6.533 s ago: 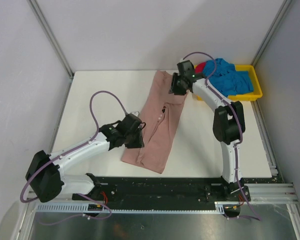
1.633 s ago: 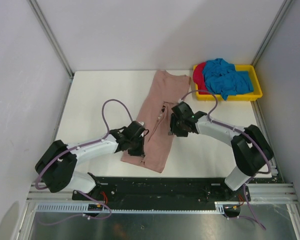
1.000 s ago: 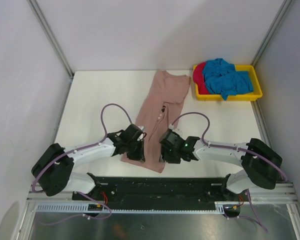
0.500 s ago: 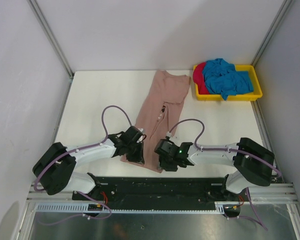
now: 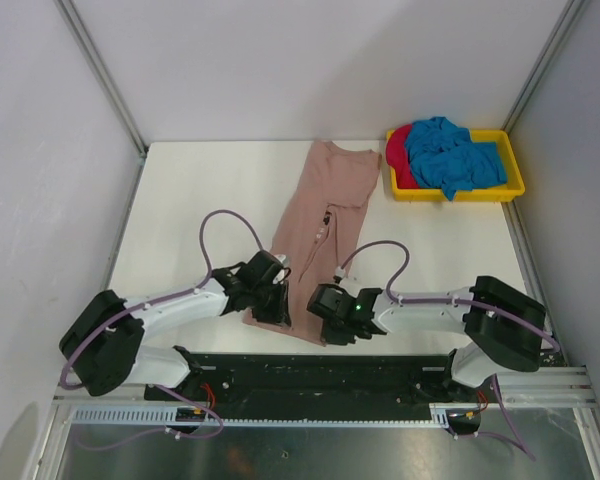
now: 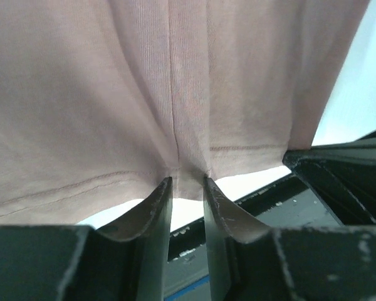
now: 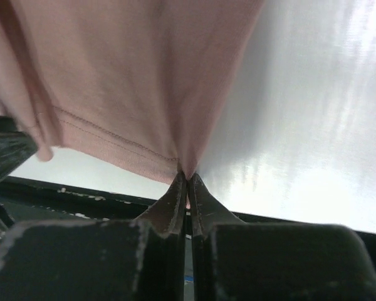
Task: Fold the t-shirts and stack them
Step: Grab the bottom of the folded rectangular tshirt with both arms
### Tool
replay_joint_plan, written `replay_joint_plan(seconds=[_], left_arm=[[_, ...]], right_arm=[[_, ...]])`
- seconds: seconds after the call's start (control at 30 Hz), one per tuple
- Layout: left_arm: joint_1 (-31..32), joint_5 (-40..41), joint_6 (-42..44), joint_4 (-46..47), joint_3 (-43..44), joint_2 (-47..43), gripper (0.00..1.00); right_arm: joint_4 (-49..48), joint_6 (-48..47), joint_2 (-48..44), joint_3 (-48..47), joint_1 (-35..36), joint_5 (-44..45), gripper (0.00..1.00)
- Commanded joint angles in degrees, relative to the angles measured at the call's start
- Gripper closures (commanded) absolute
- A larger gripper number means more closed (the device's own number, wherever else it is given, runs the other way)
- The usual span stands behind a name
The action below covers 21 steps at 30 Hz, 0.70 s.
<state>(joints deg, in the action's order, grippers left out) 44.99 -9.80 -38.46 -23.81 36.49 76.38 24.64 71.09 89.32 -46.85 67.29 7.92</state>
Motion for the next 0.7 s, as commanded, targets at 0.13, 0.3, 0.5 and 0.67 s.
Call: replay_joint_plan(seconds=[0.13, 0.3, 0.5, 0.67], left_arm=[[0.08, -2.98, 0.31, -2.49, 5.48, -6.46, 0.67], [0.02, 0.67, -2.09, -4.15, 3.92, -8.18, 0.66], [0.47, 0.48, -4.18, -4.22, -1.19, -7.68, 0.62], [0.83, 0.18, -4.22, -4.20, -3.09, -7.77, 0.60]], right_arm=[[13.68, 2.00, -11.78, 6.71, -1.64, 7.26, 1.00], [14.98, 1.94, -20.63, 12.13, -4.74, 6.52, 0.99], [13.93, 0.52, -25.82, 12.98, -5.66, 5.03, 0.88], [14.35, -0.74, -28.51, 13.12, -7.32, 3.64, 0.73]])
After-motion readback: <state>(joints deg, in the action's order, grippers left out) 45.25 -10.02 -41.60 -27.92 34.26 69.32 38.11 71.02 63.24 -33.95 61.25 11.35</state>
